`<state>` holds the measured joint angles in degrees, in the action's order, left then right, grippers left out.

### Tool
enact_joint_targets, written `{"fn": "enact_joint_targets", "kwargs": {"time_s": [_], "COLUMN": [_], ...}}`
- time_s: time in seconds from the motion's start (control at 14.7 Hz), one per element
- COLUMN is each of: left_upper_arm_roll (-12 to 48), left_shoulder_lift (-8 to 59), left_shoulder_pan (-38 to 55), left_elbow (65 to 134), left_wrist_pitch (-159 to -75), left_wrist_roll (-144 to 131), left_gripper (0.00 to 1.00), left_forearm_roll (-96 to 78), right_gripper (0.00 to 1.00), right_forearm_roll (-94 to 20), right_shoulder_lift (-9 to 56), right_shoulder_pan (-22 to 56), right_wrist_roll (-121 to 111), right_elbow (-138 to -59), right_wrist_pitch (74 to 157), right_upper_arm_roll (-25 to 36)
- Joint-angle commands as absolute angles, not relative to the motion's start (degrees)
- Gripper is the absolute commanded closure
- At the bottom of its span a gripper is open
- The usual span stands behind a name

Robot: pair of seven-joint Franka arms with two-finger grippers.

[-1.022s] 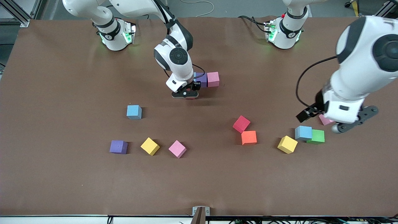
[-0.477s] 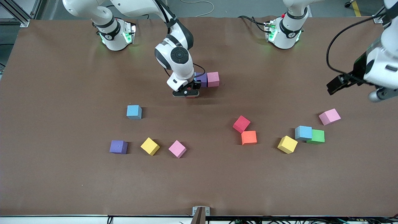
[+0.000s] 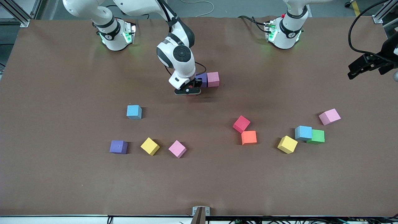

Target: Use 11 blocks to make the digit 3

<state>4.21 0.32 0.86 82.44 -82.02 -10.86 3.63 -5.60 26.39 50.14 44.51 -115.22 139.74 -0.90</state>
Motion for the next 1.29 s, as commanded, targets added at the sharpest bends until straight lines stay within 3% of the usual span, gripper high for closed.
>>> {"fn": "enact_joint_targets", "kwargs": {"time_s": [0.0, 0.95, 1.09, 1.16, 1.23], "left_upper_arm_roll": [3.9, 7.3, 7.4, 7.4, 7.4], "left_shoulder_lift": [-2.7, -7.8, -8.4, -8.8, -8.9], "left_shoulder_pan": [2.4, 1.5, 1.5, 1.5, 1.5], "left_elbow": [85.8, 92.5, 93.7, 93.7, 93.9], "left_wrist_pitch": [-81.8, -82.9, -83.1, -83.2, -83.3], "left_wrist_roll": [-10.9, -9.8, -9.8, -9.8, -9.8], "left_gripper": [0.00, 0.00, 0.00, 0.00, 0.00], "left_forearm_roll": [2.7, -1.1, -1.1, -1.1, -1.1], "right_gripper": [0.99, 0.96, 0.92, 0.70, 0.01], "right_forearm_roll": [-6.3, -6.2, -6.3, -6.2, -6.3], "right_shoulder_lift": [26.3, 27.0, 27.0, 27.0, 27.0], "right_shoulder_pan": [50.9, 51.3, 51.3, 51.2, 51.2], "right_wrist_roll": [45.4, 45.3, 45.4, 46.0, 46.2], "right_elbow": [-116.1, -116.0, -116.0, -115.9, -115.8], "right_wrist_pitch": [140.8, 140.9, 140.8, 140.8, 140.7], "right_upper_arm_roll": [-0.5, -0.5, -0.5, -0.5, -0.4]}}
